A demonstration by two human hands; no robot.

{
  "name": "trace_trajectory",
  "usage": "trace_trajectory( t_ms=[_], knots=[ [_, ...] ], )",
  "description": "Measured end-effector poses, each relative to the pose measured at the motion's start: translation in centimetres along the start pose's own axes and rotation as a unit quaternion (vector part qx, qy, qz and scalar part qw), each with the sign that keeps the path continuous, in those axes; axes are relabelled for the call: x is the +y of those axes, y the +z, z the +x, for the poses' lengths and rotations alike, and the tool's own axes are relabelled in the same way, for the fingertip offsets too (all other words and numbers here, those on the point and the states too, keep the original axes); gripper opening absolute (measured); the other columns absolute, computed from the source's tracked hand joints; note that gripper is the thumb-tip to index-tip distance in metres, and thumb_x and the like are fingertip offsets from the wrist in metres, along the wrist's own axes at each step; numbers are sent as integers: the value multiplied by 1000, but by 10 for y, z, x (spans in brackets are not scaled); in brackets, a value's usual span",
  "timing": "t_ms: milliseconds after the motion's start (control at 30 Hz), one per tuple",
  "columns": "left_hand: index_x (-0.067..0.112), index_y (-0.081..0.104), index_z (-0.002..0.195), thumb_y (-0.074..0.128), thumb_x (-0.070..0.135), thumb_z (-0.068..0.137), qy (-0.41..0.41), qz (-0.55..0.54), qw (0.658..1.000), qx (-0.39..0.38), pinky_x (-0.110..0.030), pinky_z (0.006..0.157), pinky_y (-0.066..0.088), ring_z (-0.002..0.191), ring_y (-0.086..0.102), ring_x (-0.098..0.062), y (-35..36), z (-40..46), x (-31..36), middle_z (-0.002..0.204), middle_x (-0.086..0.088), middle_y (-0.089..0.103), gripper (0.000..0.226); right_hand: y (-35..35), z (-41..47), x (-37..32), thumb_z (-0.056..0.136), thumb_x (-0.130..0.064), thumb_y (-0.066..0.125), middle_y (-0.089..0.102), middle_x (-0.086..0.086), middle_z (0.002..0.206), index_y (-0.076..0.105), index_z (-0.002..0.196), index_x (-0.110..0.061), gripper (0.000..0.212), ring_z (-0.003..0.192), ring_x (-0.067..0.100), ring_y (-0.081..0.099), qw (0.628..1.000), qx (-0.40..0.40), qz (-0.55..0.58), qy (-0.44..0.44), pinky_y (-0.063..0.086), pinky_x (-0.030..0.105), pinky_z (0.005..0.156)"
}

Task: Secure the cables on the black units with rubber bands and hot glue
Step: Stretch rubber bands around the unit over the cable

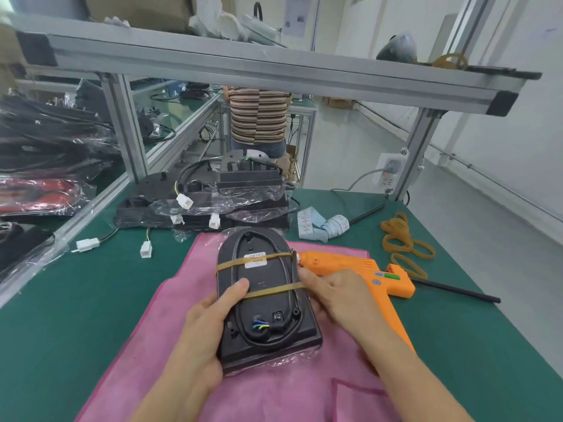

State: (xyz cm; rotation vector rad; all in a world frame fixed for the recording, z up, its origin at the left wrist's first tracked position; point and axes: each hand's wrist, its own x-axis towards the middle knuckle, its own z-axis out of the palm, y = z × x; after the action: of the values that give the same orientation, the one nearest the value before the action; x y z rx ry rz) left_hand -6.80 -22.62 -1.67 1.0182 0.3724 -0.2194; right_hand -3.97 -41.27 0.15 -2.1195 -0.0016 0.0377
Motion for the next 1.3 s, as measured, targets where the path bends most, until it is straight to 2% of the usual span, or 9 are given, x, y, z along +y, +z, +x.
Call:
trace_trajectory(
  t_ms=[167,267,433,500,633,833,967,1133,1300],
  knots=[
    [2,72,106,79,32,52,-74,-6,997,-35,-52,67,60,78,72,-37,2,6,10,101,-24,72,62,-5,-12,-1,56,-54,74,57,2,51,66,57,-14,40,40,9,48,954,-49,275,108,38,17,37],
    [1,73,104,80,32,50,-96,-8,995,-34,-52,79,58,89,71,-39,7,8,5,104,-25,71,63,-5,-23,0,71,-43,74,54,2,45,61,45,-11,43,41,6,44,989,57,138,-16,36,16,44],
    [0,72,102,77,25,60,-60,5,998,32,-44,51,58,65,72,-34,-4,12,4,91,-24,73,49,-25,-44,11,71,-25,82,48,2,49,57,52,-14,33,47,5,35,939,317,-6,-133,34,20,49],
    [3,72,102,76,29,60,-60,8,997,39,-43,50,58,64,72,-33,-12,12,10,92,-23,73,49,-41,-47,5,68,-20,82,58,-6,53,65,61,-23,19,50,3,47,960,255,32,-113,37,12,50],
    [-1,72,100,76,27,64,-75,59,995,3,-42,50,57,67,72,-37,-9,2,6,90,-25,73,45,-10,-50,1,86,-29,61,70,-14,95,70,92,-34,12,89,2,62,953,-13,-293,-82,47,27,79],
    [-4,56,122,75,22,78,-57,87,994,26,-43,57,59,73,71,-37,-10,-1,-4,93,-27,72,54,-9,-56,41,74,-51,69,4,-10,161,21,153,-22,97,145,7,9,905,-220,-356,-76,10,21,115],
    [1,52,120,76,22,78,-53,102,993,35,-42,58,59,71,71,-36,-6,-1,-9,90,-24,73,52,-25,-57,44,72,-44,71,3,-22,158,22,153,-27,95,143,0,11,900,-256,-344,-74,17,17,112],
    [12,46,104,73,31,83,9,208,976,63,-37,63,57,76,72,-25,2,0,-15,94,-13,71,39,-40,-49,35,87,-20,56,45,-16,137,55,129,-30,43,130,7,40,927,-23,-357,-113,32,20,101],
    [23,56,105,52,63,86,88,491,865,60,-41,92,49,97,64,-22,-11,8,-11,102,3,67,44,-51,-25,32,93,-32,49,51,4,123,55,114,-17,26,117,22,48,866,66,-490,75,44,31,78]
  ],
)
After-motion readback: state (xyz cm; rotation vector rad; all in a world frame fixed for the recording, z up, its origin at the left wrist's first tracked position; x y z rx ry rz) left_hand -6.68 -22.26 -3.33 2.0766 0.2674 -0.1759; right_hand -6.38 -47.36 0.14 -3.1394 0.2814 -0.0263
